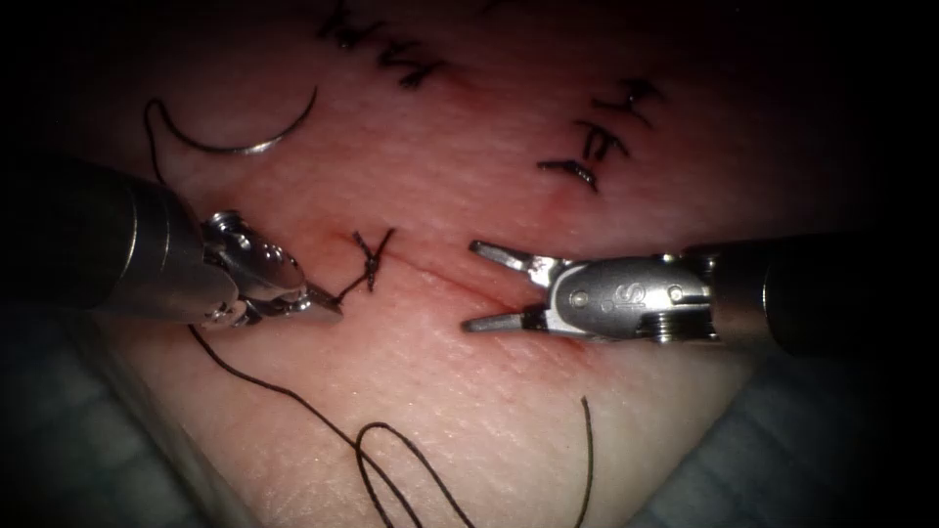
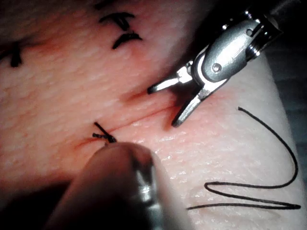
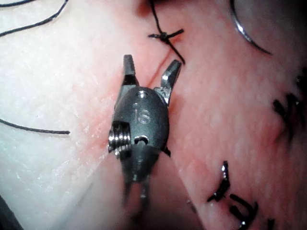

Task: Wound Closure
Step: With the right cutter snip the suture end

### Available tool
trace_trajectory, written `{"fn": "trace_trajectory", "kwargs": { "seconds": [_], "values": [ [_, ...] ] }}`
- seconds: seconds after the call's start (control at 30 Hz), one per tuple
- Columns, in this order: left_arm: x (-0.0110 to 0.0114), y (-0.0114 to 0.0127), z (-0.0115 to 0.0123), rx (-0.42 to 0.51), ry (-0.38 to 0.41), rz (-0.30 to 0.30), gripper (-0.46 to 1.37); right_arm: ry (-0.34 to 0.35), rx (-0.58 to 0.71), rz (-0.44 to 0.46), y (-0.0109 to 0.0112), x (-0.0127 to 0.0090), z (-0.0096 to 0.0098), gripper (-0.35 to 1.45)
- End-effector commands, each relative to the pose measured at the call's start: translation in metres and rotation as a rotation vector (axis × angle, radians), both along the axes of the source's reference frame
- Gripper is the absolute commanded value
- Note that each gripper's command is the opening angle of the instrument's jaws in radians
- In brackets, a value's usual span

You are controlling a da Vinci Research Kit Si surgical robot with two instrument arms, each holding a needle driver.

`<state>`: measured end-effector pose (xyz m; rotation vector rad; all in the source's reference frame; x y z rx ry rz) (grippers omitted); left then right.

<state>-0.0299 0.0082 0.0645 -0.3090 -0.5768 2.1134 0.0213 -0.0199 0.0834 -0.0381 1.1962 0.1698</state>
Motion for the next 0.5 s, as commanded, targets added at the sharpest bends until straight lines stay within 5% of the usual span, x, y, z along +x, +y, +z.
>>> {"fn": "trace_trajectory", "kwargs": {
  "seconds": [0.03, 0.5],
  "values": [
    [0.0000, 0.0000, 0.0000, 0.007, -0.009, 0.000, -0.35, 0.008, 0.002, -0.011, 0.0001, 0.0004, 0.0002, 1.18],
    [0.0006, 0.0006, -0.0007, 0.014, -0.015, 0.004, -0.35, 0.048, -0.010, -0.036, 0.0003, 0.0050, 0.0017, 1.17]
  ]
}}
